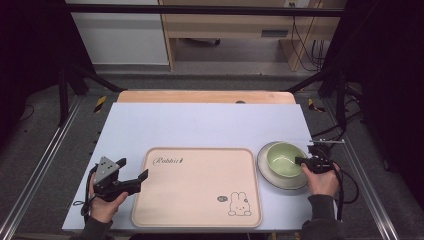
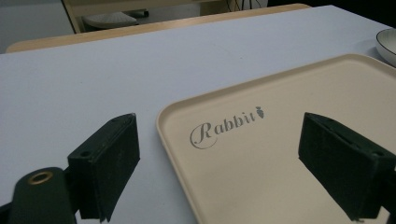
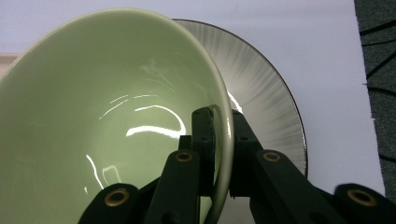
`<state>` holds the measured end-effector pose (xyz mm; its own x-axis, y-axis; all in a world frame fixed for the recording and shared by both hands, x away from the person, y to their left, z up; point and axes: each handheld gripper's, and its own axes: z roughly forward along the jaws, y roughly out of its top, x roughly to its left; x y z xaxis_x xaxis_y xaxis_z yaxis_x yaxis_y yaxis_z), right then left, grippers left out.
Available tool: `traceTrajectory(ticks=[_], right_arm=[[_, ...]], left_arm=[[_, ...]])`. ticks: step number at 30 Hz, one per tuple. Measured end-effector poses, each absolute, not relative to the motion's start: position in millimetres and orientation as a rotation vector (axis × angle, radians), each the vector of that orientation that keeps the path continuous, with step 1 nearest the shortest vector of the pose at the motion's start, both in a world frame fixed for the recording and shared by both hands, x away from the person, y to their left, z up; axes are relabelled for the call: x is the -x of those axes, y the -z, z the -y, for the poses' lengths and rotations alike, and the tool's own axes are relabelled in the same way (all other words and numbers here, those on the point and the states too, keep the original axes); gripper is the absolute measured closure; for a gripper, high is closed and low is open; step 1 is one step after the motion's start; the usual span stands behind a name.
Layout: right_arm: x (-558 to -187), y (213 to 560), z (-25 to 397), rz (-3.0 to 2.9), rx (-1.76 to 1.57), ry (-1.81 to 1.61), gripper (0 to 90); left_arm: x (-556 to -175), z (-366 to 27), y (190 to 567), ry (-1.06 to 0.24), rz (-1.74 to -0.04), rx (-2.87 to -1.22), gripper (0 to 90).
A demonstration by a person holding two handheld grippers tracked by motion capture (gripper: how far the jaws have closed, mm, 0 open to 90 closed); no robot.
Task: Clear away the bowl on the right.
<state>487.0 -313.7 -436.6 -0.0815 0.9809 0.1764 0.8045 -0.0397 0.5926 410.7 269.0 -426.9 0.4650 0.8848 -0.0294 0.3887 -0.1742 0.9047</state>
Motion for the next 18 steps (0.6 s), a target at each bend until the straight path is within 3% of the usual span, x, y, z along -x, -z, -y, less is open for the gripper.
traceTrajectory(ticks=[18], right_arm=[[-485.1,432.3,310.1,-1.924,-1.886,-0.84,84.0]], left_arm=[[-410.5,-269.2,426.4,-0.655,-1.087,-1.762,12.6]])
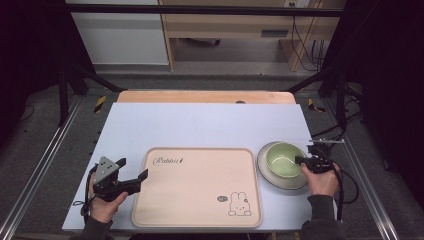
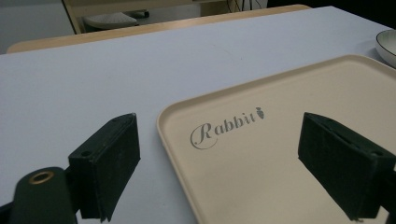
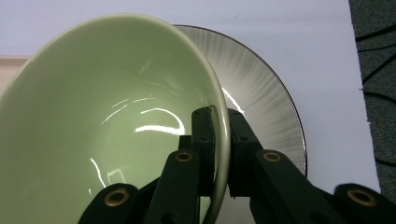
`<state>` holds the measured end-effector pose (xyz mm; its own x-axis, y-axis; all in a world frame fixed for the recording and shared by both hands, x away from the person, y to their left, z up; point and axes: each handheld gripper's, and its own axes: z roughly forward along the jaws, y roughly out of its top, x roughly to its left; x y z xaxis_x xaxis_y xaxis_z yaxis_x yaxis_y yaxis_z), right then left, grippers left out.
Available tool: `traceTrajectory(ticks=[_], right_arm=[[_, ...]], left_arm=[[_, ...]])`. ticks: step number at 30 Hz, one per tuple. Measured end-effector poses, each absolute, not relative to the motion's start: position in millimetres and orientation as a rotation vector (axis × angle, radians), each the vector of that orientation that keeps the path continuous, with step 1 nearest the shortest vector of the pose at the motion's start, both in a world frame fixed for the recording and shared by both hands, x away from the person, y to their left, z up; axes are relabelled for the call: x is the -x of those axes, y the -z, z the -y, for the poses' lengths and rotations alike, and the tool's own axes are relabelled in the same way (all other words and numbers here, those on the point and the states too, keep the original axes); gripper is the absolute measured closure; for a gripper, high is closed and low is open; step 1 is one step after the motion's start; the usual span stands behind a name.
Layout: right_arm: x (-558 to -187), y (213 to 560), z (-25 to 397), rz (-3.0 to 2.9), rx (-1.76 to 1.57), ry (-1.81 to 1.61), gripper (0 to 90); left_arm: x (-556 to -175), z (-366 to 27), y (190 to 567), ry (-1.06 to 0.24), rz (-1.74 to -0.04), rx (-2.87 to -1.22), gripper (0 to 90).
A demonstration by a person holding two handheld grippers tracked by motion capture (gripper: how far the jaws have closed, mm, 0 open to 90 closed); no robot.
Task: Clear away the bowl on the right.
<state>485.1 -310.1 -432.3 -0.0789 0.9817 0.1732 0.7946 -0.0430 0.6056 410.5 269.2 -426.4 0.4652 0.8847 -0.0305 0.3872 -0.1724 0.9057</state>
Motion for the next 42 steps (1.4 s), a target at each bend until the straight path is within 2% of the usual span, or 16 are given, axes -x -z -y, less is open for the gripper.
traceTrajectory(ticks=[42], right_arm=[[-475,414,308,-1.912,-1.835,-0.927,83.2]], left_arm=[[-410,-268,426,-0.655,-1.083,-1.762,12.6]])
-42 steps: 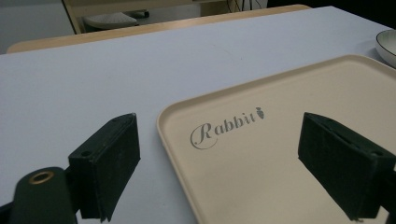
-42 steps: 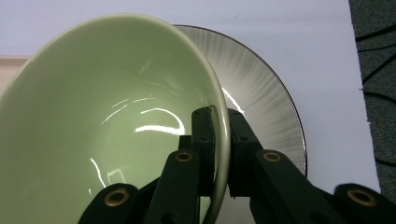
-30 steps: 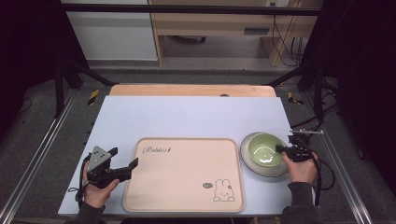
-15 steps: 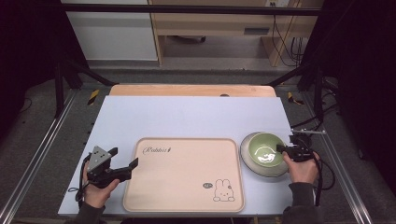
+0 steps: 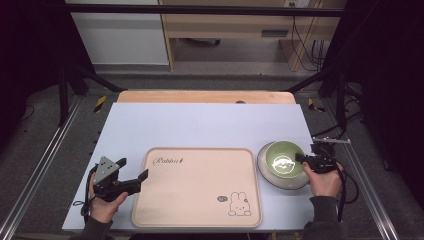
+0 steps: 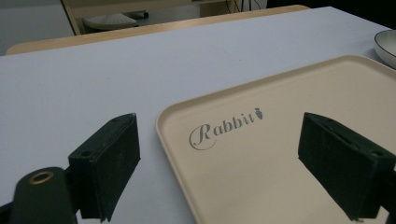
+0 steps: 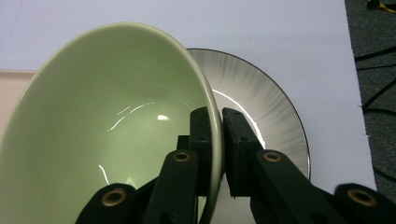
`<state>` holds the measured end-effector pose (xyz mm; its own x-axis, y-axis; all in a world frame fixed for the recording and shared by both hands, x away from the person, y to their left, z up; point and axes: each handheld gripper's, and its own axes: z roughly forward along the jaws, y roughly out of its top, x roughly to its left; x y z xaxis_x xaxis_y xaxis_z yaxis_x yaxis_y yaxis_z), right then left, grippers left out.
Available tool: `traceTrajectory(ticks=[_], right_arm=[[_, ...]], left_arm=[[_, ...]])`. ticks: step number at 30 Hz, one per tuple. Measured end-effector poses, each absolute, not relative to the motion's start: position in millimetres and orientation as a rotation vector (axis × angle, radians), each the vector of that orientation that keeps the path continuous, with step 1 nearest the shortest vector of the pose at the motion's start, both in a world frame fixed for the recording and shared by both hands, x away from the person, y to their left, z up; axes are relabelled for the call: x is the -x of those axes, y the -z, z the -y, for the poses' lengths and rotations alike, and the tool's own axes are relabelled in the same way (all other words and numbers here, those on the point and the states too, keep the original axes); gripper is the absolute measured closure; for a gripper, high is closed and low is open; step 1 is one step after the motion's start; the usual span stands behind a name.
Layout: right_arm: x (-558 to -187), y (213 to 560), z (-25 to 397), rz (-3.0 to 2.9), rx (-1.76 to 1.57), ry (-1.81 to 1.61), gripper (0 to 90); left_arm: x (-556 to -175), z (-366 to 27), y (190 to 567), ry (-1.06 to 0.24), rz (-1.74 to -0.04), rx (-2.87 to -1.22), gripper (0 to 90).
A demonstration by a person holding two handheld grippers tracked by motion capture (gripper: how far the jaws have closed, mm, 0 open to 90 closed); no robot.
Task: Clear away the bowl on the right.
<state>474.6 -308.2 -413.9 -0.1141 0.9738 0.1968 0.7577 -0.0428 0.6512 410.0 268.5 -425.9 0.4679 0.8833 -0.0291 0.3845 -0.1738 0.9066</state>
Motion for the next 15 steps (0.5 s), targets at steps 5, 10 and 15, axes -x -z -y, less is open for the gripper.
traceTrajectory(ticks=[5,10,15], right_arm=[[-473.5,411.6,306.8,-1.921,-1.815,-0.941,83.2],[-472.6,409.4,304.7,-1.924,-1.795,-0.952,83.2],[-471.6,407.3,302.0,-1.93,-1.795,-0.956,83.2]], left_arm=[[-409.9,-268.8,425.7,-0.655,-1.082,-1.764,12.7],[-409.8,-268.5,425.6,-0.655,-1.08,-1.764,12.7],[-409.7,-268.4,425.5,-0.654,-1.081,-1.763,12.7]])
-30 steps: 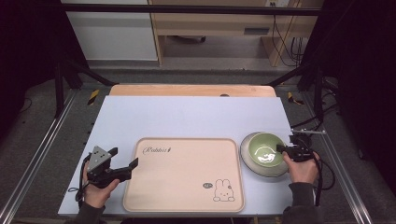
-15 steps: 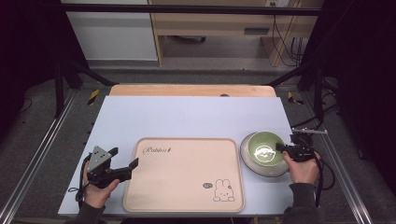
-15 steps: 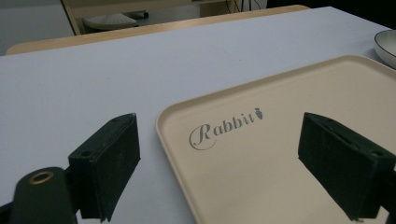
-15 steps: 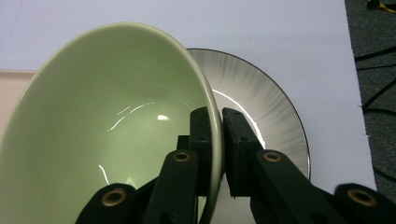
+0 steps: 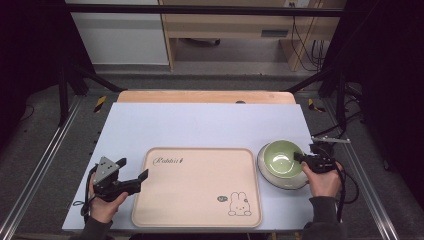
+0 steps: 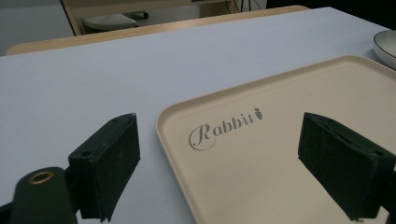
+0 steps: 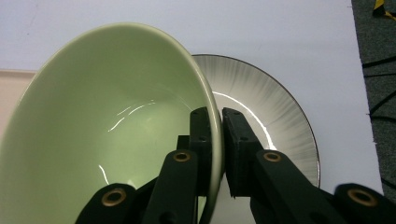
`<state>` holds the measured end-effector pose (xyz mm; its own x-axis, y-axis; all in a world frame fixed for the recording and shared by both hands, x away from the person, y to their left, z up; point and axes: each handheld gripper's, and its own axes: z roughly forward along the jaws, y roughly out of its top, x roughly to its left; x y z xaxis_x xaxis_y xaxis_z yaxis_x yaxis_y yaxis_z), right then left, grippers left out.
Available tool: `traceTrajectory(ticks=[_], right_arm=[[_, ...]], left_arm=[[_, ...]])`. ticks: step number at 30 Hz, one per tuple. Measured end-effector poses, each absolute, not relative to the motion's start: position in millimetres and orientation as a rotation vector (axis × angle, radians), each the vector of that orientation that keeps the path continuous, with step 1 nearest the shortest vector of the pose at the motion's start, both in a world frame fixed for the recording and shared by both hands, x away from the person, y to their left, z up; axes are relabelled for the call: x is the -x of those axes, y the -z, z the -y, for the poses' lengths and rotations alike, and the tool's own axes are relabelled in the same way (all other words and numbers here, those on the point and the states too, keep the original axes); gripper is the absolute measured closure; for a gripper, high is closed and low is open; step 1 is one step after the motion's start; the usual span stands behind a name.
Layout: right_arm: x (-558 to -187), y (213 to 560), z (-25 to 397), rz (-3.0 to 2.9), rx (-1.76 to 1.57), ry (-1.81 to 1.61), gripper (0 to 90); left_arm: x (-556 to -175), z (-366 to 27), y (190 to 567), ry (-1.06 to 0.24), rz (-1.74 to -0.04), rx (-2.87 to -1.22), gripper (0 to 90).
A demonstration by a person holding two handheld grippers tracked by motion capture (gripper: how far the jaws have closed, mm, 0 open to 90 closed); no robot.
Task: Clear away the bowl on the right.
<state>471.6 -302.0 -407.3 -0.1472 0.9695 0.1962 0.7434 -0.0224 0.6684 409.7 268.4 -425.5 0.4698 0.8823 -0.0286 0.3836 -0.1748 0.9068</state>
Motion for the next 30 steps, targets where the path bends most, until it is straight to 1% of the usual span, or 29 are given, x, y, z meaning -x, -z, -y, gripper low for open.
traceTrajectory(ticks=[10,30], right_arm=[[-468,398,292,-1.962,-1.736,-1.029,83.2],[-459,379,253,-2.06,-1.593,-1.093,83.1]], left_arm=[[-410,-268,426,-0.653,-1.081,-1.762,12.5],[-410,-269,425,-0.656,-1.076,-1.761,12.5]])
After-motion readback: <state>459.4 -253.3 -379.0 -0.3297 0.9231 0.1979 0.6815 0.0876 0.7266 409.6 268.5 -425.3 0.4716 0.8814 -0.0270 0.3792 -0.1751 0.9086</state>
